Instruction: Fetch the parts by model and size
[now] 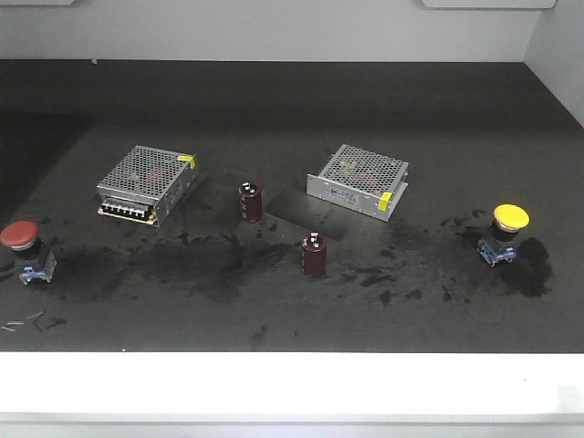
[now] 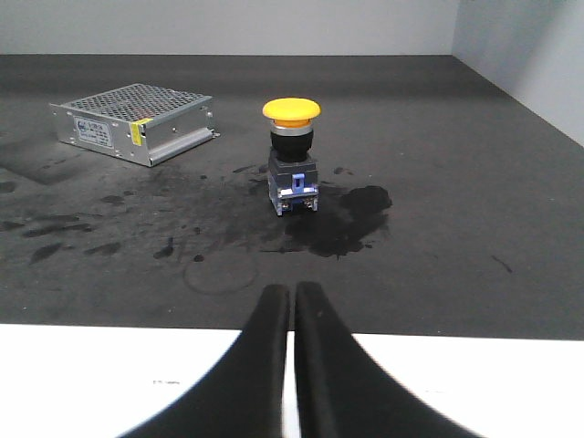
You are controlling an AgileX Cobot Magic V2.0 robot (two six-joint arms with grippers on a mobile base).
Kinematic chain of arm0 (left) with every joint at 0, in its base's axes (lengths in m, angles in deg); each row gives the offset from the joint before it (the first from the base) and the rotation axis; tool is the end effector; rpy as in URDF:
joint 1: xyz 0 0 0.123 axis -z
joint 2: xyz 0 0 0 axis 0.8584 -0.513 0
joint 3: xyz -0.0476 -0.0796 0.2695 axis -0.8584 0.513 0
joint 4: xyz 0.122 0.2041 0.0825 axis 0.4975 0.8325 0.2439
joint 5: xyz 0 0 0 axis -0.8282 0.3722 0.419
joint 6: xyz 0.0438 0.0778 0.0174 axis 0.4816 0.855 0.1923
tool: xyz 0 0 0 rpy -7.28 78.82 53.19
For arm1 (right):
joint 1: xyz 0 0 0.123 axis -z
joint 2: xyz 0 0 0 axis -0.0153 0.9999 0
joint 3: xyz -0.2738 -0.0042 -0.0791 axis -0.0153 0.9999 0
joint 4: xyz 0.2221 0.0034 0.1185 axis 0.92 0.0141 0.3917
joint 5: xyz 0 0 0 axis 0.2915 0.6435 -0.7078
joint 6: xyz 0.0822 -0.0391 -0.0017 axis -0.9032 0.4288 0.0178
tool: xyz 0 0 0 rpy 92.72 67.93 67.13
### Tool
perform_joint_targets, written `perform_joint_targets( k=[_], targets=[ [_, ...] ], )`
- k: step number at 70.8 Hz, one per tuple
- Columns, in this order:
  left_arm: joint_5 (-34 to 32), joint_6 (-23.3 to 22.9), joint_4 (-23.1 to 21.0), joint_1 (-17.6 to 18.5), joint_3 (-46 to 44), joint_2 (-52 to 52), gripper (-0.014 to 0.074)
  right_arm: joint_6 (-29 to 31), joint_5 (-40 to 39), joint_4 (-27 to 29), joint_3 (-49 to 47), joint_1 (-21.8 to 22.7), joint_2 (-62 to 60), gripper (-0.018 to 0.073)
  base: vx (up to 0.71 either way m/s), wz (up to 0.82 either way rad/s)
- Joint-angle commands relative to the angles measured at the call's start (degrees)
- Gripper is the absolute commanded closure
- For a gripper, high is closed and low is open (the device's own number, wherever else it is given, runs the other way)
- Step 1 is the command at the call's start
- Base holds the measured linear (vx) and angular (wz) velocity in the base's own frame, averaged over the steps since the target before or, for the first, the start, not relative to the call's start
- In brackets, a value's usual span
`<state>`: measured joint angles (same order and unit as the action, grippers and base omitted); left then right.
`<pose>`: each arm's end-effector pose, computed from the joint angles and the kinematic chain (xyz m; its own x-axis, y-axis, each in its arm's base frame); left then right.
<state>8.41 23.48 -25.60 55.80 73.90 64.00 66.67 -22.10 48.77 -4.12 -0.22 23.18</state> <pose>0.0556 0.0032 0.1861 -0.1276 -0.0639 -0.9898 -0.0654 0.9963 -0.0559 0.0557 0.0005 0.1832 -0.1565 -0.0211 -0.9875 -0.0161 0.9997 -0.0188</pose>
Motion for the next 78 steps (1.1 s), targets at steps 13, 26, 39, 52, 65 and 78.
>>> perform_joint_targets(
  k=[13,26,39,52,65,78],
  targets=[
    [-4.8,-0.1,0.0,0.4,0.3,0.6,0.0601,0.4,-4.2,-0.5,0.3,0.1,-0.5,0.0564,0.0,0.0],
    [-4.8,-0.1,0.0,0.4,0.3,0.6,0.0601,0.4,-4.2,-0.5,0.3,0.1,-0.5,0.0564,0.0,0.0],
    [-4.8,-0.1,0.0,0.4,0.3,0.6,0.0601,0.4,-4.2,-0.5,0.3,0.1,-0.5,0.0564,0.0,0.0],
    [-4.8,-0.1,0.0,0.4,0.3,0.6,0.0601,0.4,-4.2,-0.5,0.3,0.1,-0.5,0.0564,0.0,0.0],
    [-4.8,-0.1,0.0,0.4,0.3,0.6,0.0601,2.9,-3.9,-6.4,0.3,0.1,-0.5,0.0564,0.0,0.0],
    [-4.8,-0.1,0.0,0.4,0.3,0.6,0.0601,2.9,-3.9,-10.7,0.3,0.1,-0.5,0.0564,0.0,0.0]
  ],
)
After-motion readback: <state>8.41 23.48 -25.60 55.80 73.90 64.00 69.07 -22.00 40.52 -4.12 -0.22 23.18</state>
